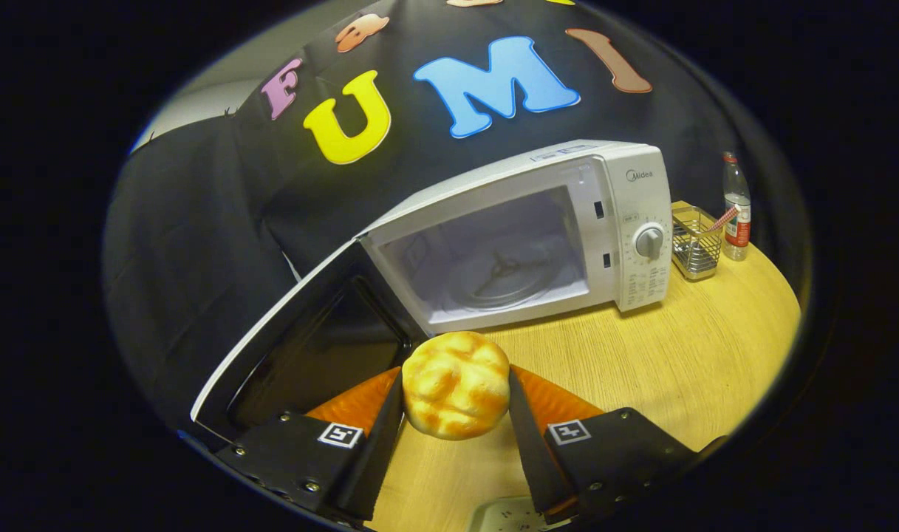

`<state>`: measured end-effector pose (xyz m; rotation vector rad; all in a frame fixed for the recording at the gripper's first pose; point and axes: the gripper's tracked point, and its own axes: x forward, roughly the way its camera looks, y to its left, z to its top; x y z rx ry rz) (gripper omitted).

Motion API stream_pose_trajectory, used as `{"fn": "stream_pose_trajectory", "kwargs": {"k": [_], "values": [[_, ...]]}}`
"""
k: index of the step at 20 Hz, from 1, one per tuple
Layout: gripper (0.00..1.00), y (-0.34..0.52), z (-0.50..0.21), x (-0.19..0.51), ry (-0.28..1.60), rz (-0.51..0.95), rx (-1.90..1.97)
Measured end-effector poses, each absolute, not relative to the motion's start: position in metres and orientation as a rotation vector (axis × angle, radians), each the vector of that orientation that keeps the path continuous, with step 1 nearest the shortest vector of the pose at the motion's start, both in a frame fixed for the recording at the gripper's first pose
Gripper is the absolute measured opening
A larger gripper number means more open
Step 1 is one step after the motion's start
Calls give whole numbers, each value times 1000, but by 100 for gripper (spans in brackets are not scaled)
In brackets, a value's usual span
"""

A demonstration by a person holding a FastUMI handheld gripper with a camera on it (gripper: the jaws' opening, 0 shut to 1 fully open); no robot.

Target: Open the microwave, put the food inside, and close the microwave door.

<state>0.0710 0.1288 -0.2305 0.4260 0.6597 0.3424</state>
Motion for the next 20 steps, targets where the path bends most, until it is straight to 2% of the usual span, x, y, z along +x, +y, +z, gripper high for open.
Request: {"fn": "stream_pose_trajectory", "kwargs": {"k": [20], "values": [[76, 152, -284, 235, 480, 152, 627]]}}
